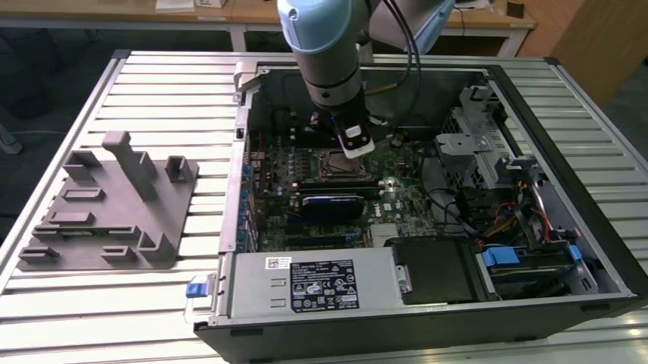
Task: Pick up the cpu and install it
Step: 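Install the first cpu locking lever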
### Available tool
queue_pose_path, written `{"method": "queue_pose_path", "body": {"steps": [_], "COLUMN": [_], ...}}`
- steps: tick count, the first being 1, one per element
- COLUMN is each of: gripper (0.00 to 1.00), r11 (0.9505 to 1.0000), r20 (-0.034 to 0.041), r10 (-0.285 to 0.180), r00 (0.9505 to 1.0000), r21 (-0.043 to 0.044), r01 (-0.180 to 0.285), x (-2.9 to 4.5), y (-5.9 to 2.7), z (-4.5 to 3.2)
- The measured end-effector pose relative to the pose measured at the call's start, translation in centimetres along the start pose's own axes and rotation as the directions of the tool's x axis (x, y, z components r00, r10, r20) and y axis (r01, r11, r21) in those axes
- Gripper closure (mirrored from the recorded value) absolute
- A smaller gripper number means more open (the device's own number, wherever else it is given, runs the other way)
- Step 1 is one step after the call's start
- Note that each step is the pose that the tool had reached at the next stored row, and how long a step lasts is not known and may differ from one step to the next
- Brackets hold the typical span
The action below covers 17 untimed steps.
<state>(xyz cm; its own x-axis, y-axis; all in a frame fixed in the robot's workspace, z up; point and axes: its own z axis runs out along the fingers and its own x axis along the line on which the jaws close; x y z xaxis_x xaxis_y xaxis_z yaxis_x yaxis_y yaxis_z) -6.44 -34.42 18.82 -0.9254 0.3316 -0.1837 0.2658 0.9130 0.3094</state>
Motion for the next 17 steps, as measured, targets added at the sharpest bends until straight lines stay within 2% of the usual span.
{"method": "queue_pose_path", "body": {"steps": [7, 17], "gripper": [0.89, 0.89], "r11": [1.0000, 1.0000], "r20": [-0.0002, -0.0023], "r10": [0.000, 0.002], "r00": [1.0000, 1.0000], "r21": [-0.0003, -0.0078], "r01": [0.000, -0.002], "x": [-0.08, -0.25], "y": [0.12, 0.41], "z": [-0.38, -1.25]}}
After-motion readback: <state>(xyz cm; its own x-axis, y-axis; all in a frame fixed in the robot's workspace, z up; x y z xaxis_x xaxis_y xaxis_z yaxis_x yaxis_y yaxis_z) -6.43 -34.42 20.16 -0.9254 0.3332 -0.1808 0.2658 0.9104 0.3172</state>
